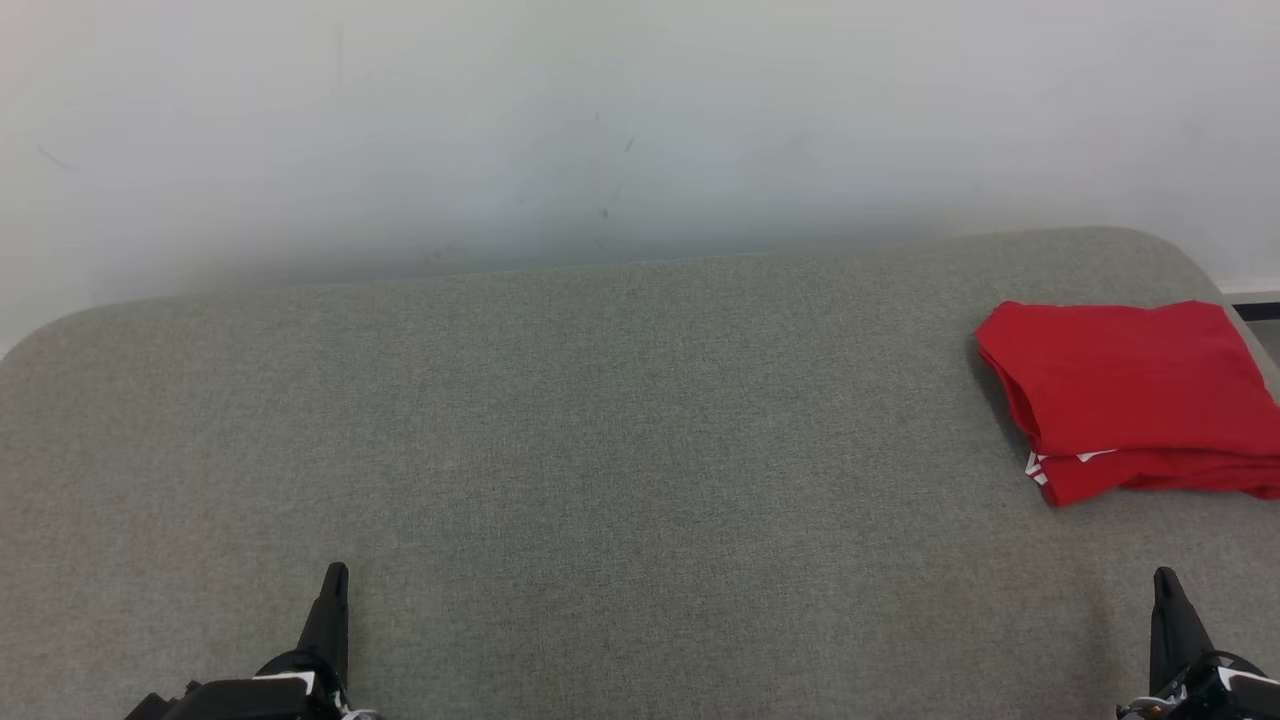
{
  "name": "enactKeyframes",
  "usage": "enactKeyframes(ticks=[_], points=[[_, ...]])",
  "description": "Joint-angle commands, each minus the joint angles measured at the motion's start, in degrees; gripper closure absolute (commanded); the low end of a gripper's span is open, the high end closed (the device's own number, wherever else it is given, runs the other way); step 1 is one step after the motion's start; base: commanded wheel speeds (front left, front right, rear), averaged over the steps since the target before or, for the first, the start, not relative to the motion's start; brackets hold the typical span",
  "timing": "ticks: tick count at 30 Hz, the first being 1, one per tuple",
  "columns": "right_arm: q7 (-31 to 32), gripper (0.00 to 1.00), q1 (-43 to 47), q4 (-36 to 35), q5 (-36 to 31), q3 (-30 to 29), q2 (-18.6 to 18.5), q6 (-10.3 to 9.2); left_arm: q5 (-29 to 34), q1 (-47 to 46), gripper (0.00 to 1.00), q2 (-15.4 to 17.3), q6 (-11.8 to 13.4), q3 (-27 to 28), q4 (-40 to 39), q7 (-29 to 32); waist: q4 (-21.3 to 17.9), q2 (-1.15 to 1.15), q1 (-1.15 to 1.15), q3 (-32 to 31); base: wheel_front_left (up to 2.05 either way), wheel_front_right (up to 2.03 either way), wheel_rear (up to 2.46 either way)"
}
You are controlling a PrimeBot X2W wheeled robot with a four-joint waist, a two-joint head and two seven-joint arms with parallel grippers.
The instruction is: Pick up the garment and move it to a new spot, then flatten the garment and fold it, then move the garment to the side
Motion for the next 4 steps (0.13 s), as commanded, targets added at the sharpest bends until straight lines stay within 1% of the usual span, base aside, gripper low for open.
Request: enactKeyframes(ticks=[1,4], points=[[0.0,1.0,0.2,0.1,0.1,0.0,0.0,0.02,-0.2,-0.3,1.0,0.0,-0.2,0.1,0.1,0.0,0.0,0.0,0.0,0.0,0.0,0.0,0.0],[0.0,1.0,0.2,0.1,0.1,0.0,0.0,0.02,-0.2,-0.3,1.0,0.0,-0.2,0.1,0.1,0.0,0.0,0.0,0.0,0.0,0.0,0.0,0.0]])
